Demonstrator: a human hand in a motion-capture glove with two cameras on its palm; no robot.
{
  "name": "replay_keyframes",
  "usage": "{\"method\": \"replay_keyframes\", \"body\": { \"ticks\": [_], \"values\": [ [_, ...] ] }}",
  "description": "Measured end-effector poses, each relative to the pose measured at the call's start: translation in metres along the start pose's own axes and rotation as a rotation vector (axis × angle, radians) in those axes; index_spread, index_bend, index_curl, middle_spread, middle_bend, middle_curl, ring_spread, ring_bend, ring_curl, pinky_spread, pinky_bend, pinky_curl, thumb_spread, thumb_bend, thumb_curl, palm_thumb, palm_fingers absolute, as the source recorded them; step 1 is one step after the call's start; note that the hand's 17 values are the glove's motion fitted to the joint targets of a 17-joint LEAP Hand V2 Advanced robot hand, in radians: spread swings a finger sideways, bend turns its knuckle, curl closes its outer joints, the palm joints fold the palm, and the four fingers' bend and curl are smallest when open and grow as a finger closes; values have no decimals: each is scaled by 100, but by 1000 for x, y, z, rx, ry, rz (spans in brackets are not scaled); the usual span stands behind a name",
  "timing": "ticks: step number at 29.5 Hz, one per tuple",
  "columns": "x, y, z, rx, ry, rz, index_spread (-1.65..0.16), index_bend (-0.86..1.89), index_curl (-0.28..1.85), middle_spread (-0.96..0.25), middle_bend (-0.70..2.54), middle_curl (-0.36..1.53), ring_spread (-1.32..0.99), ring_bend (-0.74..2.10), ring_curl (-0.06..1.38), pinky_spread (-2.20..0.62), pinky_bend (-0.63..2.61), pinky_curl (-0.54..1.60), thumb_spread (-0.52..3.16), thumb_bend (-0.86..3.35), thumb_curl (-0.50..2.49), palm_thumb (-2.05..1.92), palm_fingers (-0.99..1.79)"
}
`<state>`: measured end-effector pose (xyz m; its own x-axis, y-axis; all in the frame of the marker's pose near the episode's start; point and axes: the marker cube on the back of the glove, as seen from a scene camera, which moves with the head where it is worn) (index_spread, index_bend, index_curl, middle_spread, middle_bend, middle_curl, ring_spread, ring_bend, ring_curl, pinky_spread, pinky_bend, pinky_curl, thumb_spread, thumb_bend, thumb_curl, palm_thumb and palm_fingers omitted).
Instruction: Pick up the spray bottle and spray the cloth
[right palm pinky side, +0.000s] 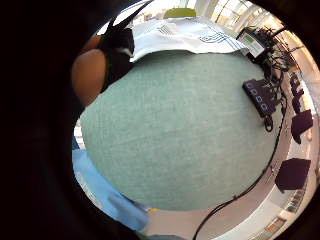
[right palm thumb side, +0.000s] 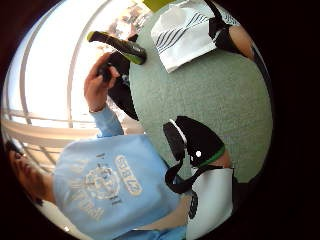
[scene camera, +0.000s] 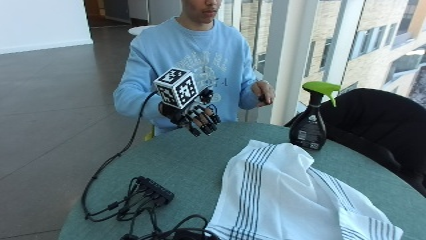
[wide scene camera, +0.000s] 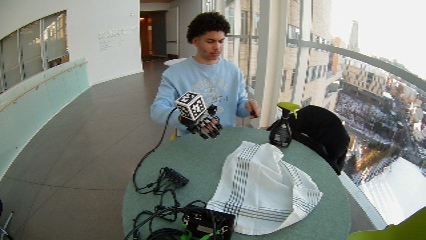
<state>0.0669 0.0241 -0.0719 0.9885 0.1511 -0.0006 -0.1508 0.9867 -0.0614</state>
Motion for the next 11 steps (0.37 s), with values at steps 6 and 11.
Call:
{"method": "replay_keyframes", "body": {
  "ticks": [6,11],
  "values": [
    [5,15,7,-9,46,12,-30,16,36,-8,22,42,-2,19,32,18,19,32,108,-2,33,68,74],
    [12,21,9,-10,47,26,-30,17,36,-8,21,42,-1,18,32,19,18,32,109,-2,33,68,74]
  ]
}}
